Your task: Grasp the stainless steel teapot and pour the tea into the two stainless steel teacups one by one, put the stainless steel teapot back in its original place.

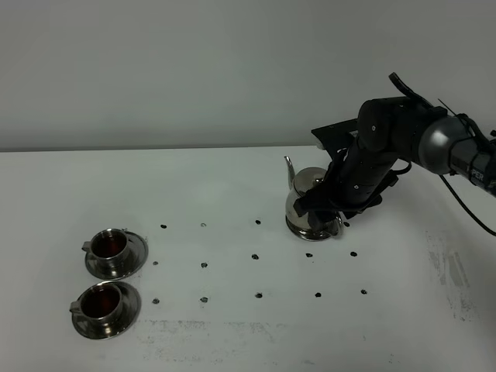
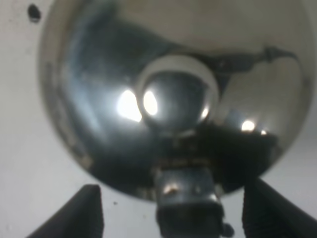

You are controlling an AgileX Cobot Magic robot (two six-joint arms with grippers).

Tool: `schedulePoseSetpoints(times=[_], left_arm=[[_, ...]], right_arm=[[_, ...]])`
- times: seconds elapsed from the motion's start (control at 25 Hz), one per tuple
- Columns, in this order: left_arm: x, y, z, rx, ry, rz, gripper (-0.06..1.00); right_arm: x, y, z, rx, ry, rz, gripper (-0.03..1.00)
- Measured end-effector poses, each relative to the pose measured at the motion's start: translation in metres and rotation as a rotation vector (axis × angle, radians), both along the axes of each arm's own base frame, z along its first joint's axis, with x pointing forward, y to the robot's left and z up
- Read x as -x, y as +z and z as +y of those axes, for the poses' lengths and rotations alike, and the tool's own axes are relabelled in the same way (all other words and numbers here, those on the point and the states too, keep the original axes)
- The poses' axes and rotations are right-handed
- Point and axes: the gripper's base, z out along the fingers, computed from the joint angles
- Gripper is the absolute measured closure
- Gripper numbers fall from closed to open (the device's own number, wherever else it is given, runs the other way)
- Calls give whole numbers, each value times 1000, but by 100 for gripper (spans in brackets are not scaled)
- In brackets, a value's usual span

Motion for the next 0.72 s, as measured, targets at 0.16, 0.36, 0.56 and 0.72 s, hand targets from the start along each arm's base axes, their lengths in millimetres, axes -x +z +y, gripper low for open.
schedulePoseSetpoints(times=[0.16,0.36,0.56,0.72], left_arm=[[0,0,0,0,0,0,40],[0,0,0,0,0,0,40],[0,0,0,0,0,0,40],[0,0,0,0,0,0,40]], right_arm=[[5,32,-8,42,10,-23,39],[18,93,-45,121,-62,-52,39],[43,179,-104,84,-221,-225,39],[100,239,-158,69,-367,-357,39]])
